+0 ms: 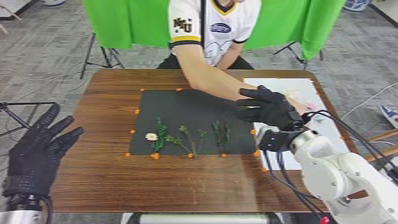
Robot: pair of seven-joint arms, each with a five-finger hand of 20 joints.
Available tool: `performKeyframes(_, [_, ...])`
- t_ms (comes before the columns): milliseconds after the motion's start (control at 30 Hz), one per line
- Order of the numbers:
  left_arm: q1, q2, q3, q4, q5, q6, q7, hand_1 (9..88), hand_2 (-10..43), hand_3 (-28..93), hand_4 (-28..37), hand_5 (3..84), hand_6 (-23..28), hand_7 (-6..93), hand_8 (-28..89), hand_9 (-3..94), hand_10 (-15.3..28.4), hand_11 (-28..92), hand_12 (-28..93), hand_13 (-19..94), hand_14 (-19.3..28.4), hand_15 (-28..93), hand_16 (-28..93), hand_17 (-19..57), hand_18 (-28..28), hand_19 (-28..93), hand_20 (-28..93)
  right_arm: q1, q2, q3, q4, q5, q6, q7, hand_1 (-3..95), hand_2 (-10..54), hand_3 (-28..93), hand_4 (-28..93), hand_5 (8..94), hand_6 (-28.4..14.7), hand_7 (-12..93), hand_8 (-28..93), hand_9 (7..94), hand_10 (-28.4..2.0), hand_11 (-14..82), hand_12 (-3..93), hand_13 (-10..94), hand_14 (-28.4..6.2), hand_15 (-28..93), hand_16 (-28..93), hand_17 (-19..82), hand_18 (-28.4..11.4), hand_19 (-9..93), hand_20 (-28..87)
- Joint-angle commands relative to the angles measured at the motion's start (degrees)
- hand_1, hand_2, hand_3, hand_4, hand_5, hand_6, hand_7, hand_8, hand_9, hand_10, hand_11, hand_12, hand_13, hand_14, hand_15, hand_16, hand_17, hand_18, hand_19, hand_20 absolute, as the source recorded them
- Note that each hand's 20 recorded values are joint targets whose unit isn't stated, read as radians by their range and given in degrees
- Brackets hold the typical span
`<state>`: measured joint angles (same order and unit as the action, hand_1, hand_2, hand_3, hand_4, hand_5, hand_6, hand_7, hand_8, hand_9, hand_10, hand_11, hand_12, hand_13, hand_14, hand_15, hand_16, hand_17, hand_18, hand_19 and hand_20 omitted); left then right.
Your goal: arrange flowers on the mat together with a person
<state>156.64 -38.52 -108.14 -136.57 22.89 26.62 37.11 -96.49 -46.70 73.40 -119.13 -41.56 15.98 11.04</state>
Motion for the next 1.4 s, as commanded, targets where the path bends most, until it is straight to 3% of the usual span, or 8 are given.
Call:
performKeyframes(33, [0.2, -0.62, 0.37, -0.05, 0.62, 0.07, -0.93, 20.8, 6.0, 75, -24.7, 29.2, 3.4, 9.2, -8, 27.8, 13.5, 15, 12, 20, 21.5, 44, -4, -9.7, 19.3, 37, 15, 0.1, -0.3, 0.1, -0.1, -0.2, 0.4, 0.0, 24.2, -0.3, 72, -25, 53.9, 0.0, 14, -13, 55.4, -15.5, 12.6, 13.5, 47, -19.9, 38, 12, 12, -25.9, 55, 14])
performKeyframes(200, [-0.8, -2.09, 0.47, 0.03, 1.91, -0.54, -2.91, 20.8, 6.0, 75, -24.6, 29.3, 3.4, 9.1, -8, 27.8, 13.5, 15, 12, 20, 21.5, 44, -4, -9.7, 19.3, 38, 15, 0.2, 0.2, -0.3, -0.1, 0.1, 0.8, 0.0, 24.3, -0.3, 72, -25, 54.0, 0.0, 14, -13, 55.7, -15.5, 12.8, 13.5, 47, -20.0, 38, 12, 12, -25.9, 55, 14])
performKeyframes(267, [-0.7, -1.72, 0.45, -0.05, 1.50, -0.31, -2.69, 20.9, 6.0, 75, -24.6, 29.2, 3.4, 9.1, -8, 27.8, 13.5, 15, 12, 20, 21.5, 44, -4, -9.7, 19.3, 38, 15, 0.5, 0.1, -0.5, 0.1, 0.5, 0.5, 0.3, 24.2, -0.4, 72, -25, 54.1, 0.1, 14, -13, 55.8, -15.5, 12.8, 13.5, 47, -20.0, 38, 12, 12, -25.9, 55, 15])
performKeyframes(333, [-1.3, -2.12, 0.50, 0.04, 2.19, -0.68, -3.52, 20.9, 6.0, 75, -24.7, 29.2, 3.4, 9.2, -8, 27.8, 13.6, 15, 12, 20, 21.5, 44, -4, -9.7, 19.3, 38, 15, 0.4, 0.0, -0.4, 0.1, 0.5, 0.7, 0.4, 24.1, -0.4, 73, -25, 54.3, 0.1, 14, -13, 55.9, -15.5, 12.8, 13.5, 47, -20.1, 38, 12, 12, -25.9, 55, 15])
performKeyframes(500, [-0.6, -1.31, 0.24, -0.17, 1.63, -0.35, -2.89, 20.9, 6.0, 75, -24.7, 29.2, 3.4, 9.3, -8, 27.8, 13.6, 15, 12, 20, 21.5, 44, -4, -9.7, 19.3, 38, 15, -0.3, 0.3, -0.1, -0.3, 0.4, 1.0, 0.2, 24.1, -0.4, 73, -25, 54.5, 0.0, 15, -13, 56.0, -15.5, 13.0, 13.5, 47, -20.1, 38, 12, 12, -25.9, 55, 15])
performKeyframes(700, [-1.5, -2.00, 0.42, -0.06, 2.37, -0.75, -4.38, 20.9, 6.1, 75, -24.7, 29.2, 3.4, 9.4, -8, 27.8, 13.6, 15, 12, 20, 21.5, 44, -4, -9.7, 19.3, 38, 15, -0.4, 0.2, -0.1, -0.4, 0.5, 1.1, 0.1, 24.1, -0.4, 73, -26, 54.5, 0.0, 15, -13, 56.1, -15.5, 13.0, 13.5, 47, -20.1, 38, 12, 12, -25.8, 55, 15])
performKeyframes(967, [-1.4, -2.30, 0.28, -0.13, 2.55, -0.71, -4.48, 20.9, 6.3, 75, -24.6, 29.3, 3.6, 9.5, -8, 27.8, 13.6, 15, 12, 20, 21.5, 44, -4, -9.7, 19.3, 38, 15, -0.5, 0.1, 0.1, -0.5, 0.5, 0.6, 0.1, 24.2, -0.5, 73, -26, 54.8, -0.1, 15, -13, 56.0, -15.3, 12.4, 13.5, 47, -20.0, 39, 12, 12, -25.8, 55, 15])
performKeyframes(1400, [0.5, -0.09, 0.52, -0.29, 0.53, 0.39, -0.50, 21.1, 6.5, 75, -24.7, 29.4, 3.8, 9.7, -8, 27.8, 13.7, 16, 12, 20, 21.6, 44, -5, -9.7, 19.2, 38, 15, -0.4, 0.2, 0.1, -0.4, 0.4, 0.1, -0.1, 24.2, -0.5, 73, -26, 54.9, 0.0, 15, -13, 56.0, -15.3, 12.3, 13.6, 47, -20.0, 39, 12, 12, -25.7, 55, 15])
